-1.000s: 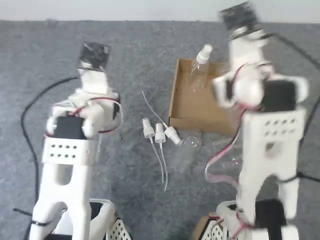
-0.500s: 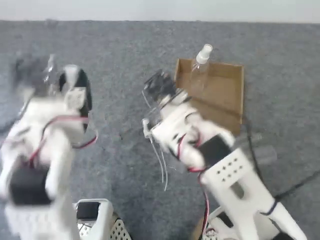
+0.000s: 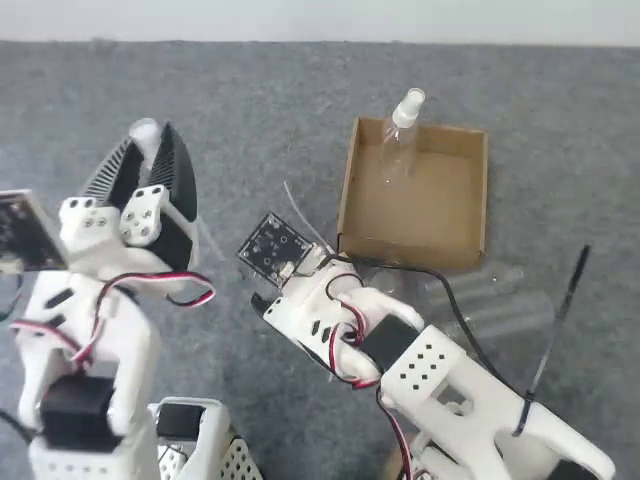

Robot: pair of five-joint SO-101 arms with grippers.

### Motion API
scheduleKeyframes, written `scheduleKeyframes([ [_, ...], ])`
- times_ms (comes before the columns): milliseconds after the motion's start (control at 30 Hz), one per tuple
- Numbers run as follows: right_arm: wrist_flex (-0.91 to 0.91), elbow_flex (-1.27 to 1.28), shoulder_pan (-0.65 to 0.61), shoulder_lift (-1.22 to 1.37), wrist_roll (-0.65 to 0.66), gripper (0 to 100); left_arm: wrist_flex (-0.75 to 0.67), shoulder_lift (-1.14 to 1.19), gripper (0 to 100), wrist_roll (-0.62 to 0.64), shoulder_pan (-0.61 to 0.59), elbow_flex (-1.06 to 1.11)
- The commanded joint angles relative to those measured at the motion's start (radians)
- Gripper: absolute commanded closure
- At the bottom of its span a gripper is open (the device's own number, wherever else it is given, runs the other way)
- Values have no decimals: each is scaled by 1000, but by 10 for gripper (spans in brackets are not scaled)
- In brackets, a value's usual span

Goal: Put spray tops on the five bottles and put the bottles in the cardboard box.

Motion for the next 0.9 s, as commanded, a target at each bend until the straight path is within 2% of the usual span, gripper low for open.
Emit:
scheduleKeyframes([
  [0, -119, 26, -7, -48, -20, 993, -81, -6, 990, 63, 2, 44],
  [200, -225, 84, -5, -48, -40, 993, -106, -6, 990, 71, 5, 93],
  [567, -229, 91, -8, -48, -68, 993, -107, -12, 990, 71, 9, 188],
  [867, -226, 91, -10, -50, -69, 993, -106, -12, 990, 69, 100, 234],
])
